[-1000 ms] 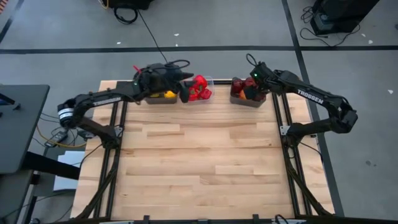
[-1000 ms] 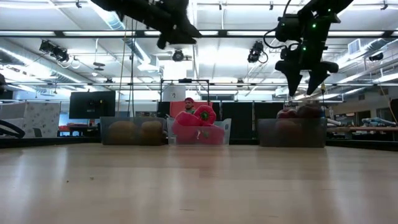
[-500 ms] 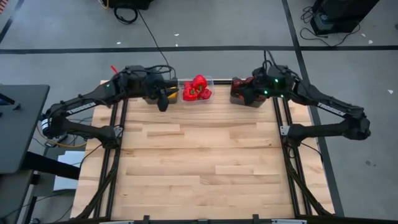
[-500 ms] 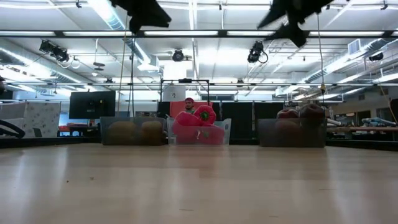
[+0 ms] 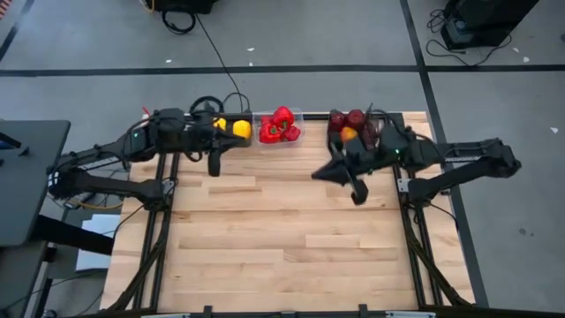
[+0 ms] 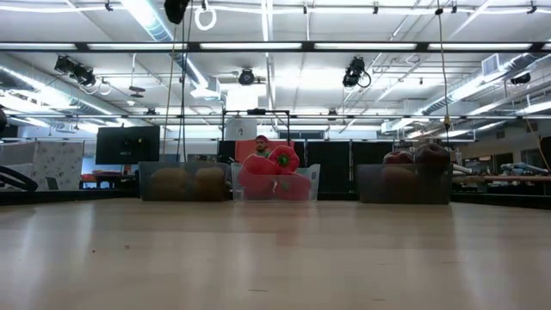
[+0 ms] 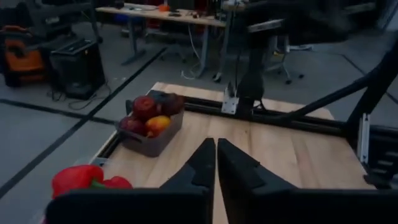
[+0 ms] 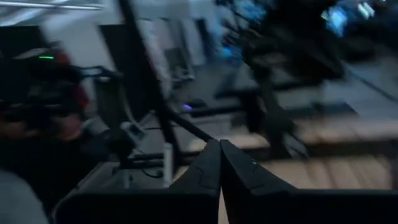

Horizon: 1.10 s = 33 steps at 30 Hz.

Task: Sort produce into baskets
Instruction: Return to Home Position

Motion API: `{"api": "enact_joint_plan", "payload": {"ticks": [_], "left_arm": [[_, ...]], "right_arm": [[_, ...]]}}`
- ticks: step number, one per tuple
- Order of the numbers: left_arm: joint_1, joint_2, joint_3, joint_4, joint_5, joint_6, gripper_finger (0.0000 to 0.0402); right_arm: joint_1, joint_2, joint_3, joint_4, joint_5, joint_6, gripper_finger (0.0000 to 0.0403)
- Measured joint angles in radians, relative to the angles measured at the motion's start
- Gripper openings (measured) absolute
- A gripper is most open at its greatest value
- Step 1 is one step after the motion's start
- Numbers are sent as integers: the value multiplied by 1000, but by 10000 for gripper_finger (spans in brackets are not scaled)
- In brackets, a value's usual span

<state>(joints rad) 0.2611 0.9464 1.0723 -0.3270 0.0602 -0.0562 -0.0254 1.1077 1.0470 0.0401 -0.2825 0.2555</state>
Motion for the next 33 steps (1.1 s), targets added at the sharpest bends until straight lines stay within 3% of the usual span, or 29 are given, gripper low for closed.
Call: {"api": "enact_joint_plan", "payload": {"ticks": [5, 10, 15, 18, 20, 23, 26, 29, 33], "left_arm": [[-3, -85, -147, 40, 56, -27, 5], [-52, -155, -307, 69, 61, -34, 5], [-81, -154, -444, 74, 186, -65, 4], [-90, -126, -489, 140, 194, -103, 4], [-102, -122, -493, 211, 176, -48, 3], [-114, -132, -493, 288, 169, 59, 2], [-106, -167, -493, 253, 201, 126, 2], [-102, -214, -493, 148, 208, 148, 1], [-103, -293, -498, 46, 210, 190, 1]], "right_arm": [[112, 0, 0, 69, -3, -101, 7], [150, -16, 0, 56, 1, -172, 8], [133, 16, 1, -197, 90, -230, 8], [120, 57, -1, -365, 103, -234, 8], [114, 76, -7, -375, 94, -230, 8], [118, 82, -70, -201, 27, -257, 7], [117, 64, -170, 57, 10, -240, 7], [101, 14, -284, 210, 41, -206, 7], [101, -99, -445, 285, 118, -174, 6]]}}
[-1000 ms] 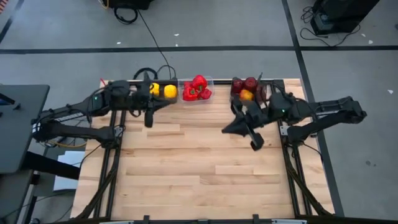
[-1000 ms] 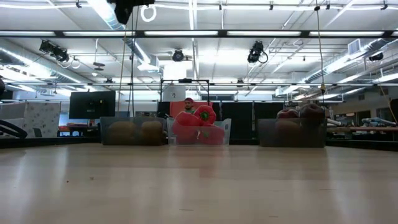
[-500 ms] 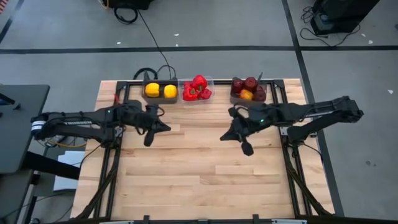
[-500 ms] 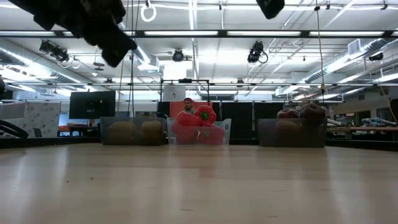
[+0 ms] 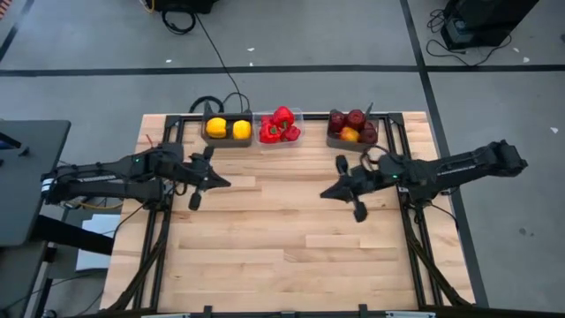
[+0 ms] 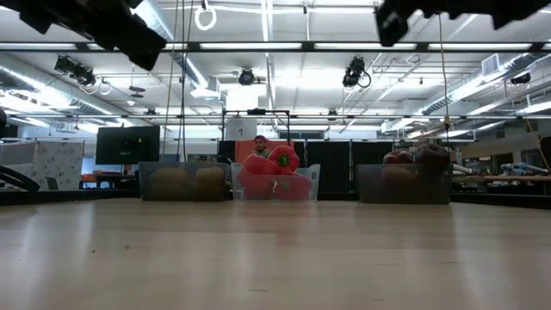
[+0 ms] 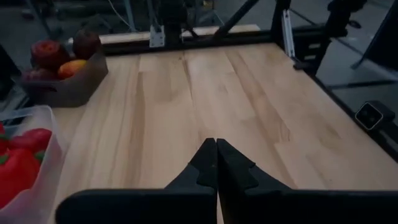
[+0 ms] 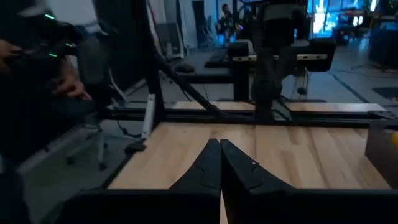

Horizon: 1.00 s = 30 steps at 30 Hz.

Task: Sort produce into baskets
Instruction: Return to Home Position

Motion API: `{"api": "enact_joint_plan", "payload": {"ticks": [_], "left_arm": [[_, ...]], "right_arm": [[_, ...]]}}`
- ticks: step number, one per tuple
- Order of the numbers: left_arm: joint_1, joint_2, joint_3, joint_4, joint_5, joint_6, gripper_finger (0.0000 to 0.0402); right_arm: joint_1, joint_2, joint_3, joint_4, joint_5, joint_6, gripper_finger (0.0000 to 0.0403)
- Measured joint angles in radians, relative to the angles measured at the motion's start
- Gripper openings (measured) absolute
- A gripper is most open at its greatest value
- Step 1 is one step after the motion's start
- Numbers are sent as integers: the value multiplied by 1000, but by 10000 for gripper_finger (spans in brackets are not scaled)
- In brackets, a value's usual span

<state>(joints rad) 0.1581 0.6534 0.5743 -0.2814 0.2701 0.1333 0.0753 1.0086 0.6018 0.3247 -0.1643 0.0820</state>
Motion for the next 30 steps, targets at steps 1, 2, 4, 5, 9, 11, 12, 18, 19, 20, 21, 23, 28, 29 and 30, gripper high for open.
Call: {"api": "enact_joint_plan", "payload": {"ticks": [1, 2, 4, 5, 9, 11, 12, 18, 19, 20, 21, 23, 28, 29, 30], "left_arm": [[0, -25, -13, 0, 2, 1, 1], [0, -54, -33, 5, 2, -4, 1], [4, -112, -88, 34, -3, -33, 1], [6, -143, -120, 66, -6, -56, 1], [5, -260, -243, 152, -36, -158, 1], [5, -305, -280, 185, -64, -192, 1], [4, -321, -289, 195, -80, -194, 1], [4, -363, -300, 127, -119, -147, 1], [4, -366, -300, 121, -109, -139, 1], [4, -368, -300, 123, -93, -134, 1], [4, -373, -300, 126, -89, -129, 1], [6, -384, -300, 127, -91, -114, 1], [6, -427, -300, 85, -123, -92, 1], [6, -439, -300, 73, -123, -92, 1], [6, -451, -300, 60, -123, -93, 1]], "right_arm": [[0, -37, -32, 6, 2, 1, 6], [0, -75, -66, 11, 3, 1, 6], [0, -149, -126, 11, 5, 2, 6], [0, -186, -154, 13, 7, 6, 6], [-1, -335, -257, 72, 14, 58, 7], [-1, -398, -303, 89, 44, 64, 7], [-1, -429, -325, 95, 61, 80, 7], [-1, -549, -420, 97, 108, 112, 8], [-1, -562, -427, 97, 118, 118, 8], [-1, -575, -430, 98, 123, 118, 8], [-2, -585, -432, 100, 131, 113, 8], [-2, -609, -435, 82, 152, 85, 8], [-19, -684, -437, -40, 173, 69, 8], [-24, -701, -437, -67, 173, 75, 8], [-30, -716, -437, -90, 173, 76, 8]]}}
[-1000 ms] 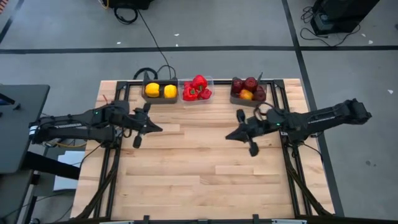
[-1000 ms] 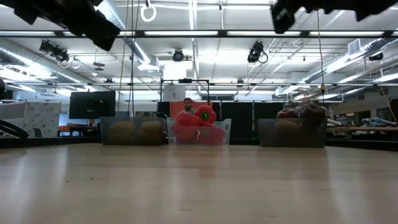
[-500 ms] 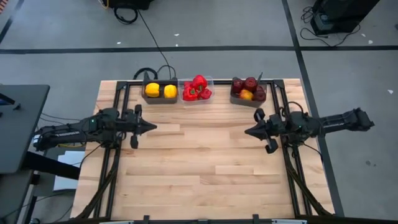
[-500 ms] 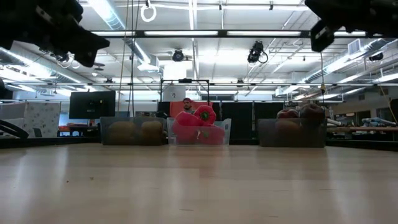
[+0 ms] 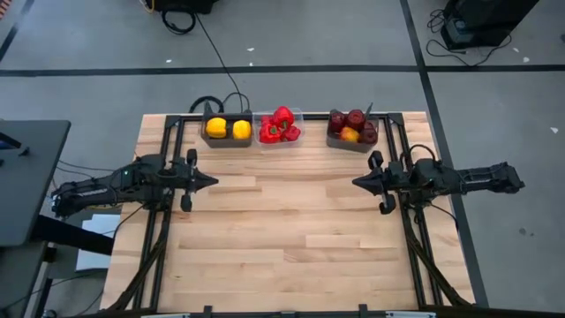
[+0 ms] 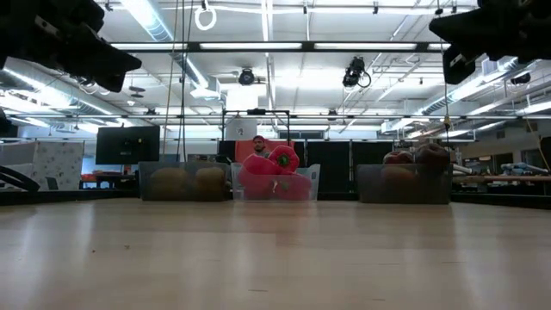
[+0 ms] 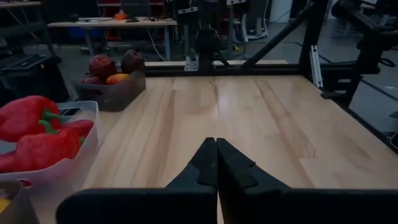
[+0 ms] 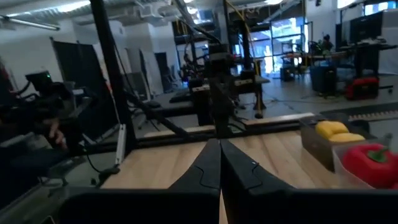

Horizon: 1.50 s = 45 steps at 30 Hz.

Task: Sort produce into baskets
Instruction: Return to Home Position

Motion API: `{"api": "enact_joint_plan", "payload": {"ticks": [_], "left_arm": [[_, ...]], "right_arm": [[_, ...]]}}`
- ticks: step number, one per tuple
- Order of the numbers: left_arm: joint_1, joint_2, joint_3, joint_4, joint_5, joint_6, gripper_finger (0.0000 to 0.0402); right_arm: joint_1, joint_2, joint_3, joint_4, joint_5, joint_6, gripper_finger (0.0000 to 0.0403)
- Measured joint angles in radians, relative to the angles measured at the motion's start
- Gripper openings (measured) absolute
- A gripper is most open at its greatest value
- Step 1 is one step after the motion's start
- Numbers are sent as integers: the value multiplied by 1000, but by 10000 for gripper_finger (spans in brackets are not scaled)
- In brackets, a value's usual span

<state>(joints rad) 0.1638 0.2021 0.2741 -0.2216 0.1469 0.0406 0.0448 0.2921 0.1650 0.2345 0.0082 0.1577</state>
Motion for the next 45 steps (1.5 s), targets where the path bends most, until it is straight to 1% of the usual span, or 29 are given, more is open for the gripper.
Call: {"api": "enact_joint_plan", "payload": {"ticks": [4, 9, 12, 14, 17, 20, 21, 24, 30, 32, 35, 37, 38, 41, 45], "left_arm": [[0, -53, 0, -44, 0, -15, 1], [0, -112, 0, -47, 0, -23, 1], [0, -134, -28, -16, 0, -29, 1], [0, -142, -85, 52, 0, -63, 1], [0, -145, -187, 240, -11, -110, 1], [0, -144, -264, 449, -95, -115, 1], [0, -144, -265, 457, -118, -97, 1], [0, -144, -259, 419, -132, -48, 1], [0, -170, -259, 412, -138, -48, 0], [0, -193, -258, 398, -132, -47, 0], [0, -202, -237, 313, -118, -47, 0], [0, -202, -216, 224, -104, -48, 0], [0, -202, -212, 204, -100, -49, 0], [-1, -202, -206, 195, -85, -51, 0], [-1, -202, -215, 184, -82, -53, 0]], "right_arm": [[-27, -62, 0, -50, 0, -6, 8], [-68, -126, 0, -131, 2, -26, 8], [-83, -152, -11, -126, 0, -23, 8], [-86, -166, -27, -119, -1, -15, 8], [-86, -179, -46, -106, -1, 29, 8], [-86, -180, -52, -109, -4, 83, 8], [-86, -180, -54, -109, -12, 85, 8], [-86, -180, -55, -110, -30, 85, 8], [-86, -218, -55, -112, -34, 119, 8], [-86, -247, -55, -137, -35, 100, 8], [-86, -293, -55, -157, -23, 71, 8], [-86, -288, -55, -162, -3, 80, 8], [-86, -288, -55, -169, 0, 87, 8], [-85, -290, -53, -179, -19, 93, 8], [-85, -289, -53, -210, -43, 63, 8]]}}
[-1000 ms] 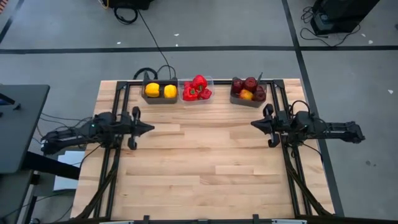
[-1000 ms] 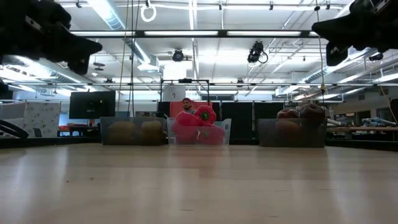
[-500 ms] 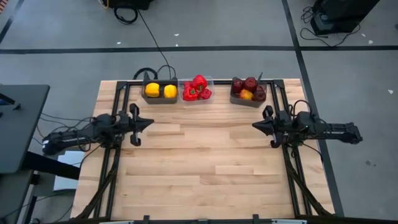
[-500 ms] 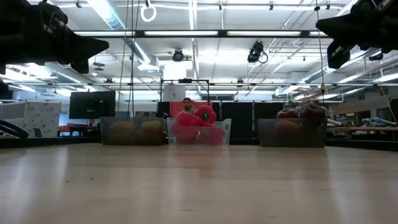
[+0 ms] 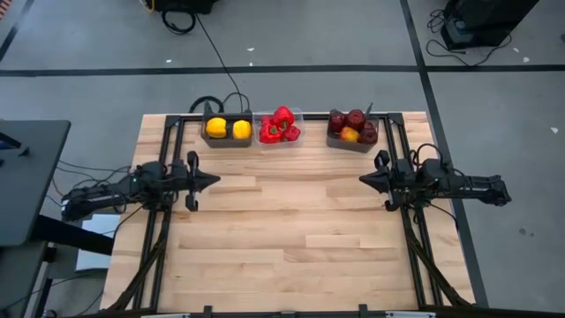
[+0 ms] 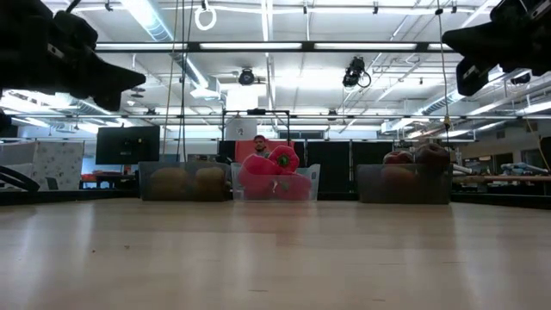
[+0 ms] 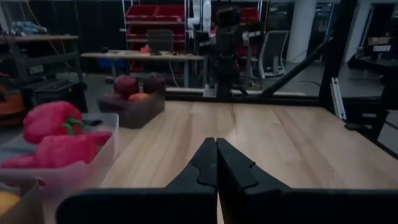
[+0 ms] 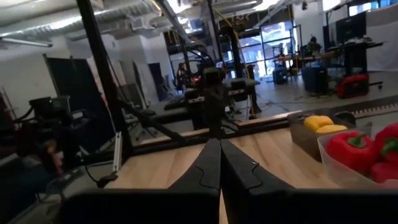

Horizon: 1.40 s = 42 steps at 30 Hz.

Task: Sort produce into baskets
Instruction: Return to Home Position

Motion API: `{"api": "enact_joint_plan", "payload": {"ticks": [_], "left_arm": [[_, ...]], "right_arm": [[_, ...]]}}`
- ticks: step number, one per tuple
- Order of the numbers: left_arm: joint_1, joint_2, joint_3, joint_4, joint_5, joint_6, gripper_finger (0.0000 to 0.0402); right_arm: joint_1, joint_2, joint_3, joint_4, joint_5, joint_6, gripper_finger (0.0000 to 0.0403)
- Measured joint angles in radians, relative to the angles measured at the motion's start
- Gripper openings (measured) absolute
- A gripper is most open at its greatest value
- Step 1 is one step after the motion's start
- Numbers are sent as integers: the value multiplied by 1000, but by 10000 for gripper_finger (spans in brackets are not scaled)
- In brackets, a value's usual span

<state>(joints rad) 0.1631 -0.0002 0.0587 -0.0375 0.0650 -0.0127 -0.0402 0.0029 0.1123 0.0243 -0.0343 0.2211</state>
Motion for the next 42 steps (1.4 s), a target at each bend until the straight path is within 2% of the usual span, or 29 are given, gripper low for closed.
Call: {"api": "enact_joint_plan", "payload": {"ticks": [6, 12, 17, 25, 42], "left_arm": [[0, 0, -50, 73, 9, -26, 0], [0, 0, -50, 64, 8, -5, 0], [0, 0, -50, 112, 8, 2, 3], [0, 0, -50, 115, -34, 1, 22], [0, 0, -50, 115, -35, 1, 25]], "right_arm": [[0, 0, 0, -2, 0, -39, 8], [0, 0, -16, 5, -26, -41, 8], [0, 1, -34, 4, -6, -52, 14], [0, 6, -42, -4, -18, -56, 27], [0, 6, -42, -4, -11, -56, 24]]}}
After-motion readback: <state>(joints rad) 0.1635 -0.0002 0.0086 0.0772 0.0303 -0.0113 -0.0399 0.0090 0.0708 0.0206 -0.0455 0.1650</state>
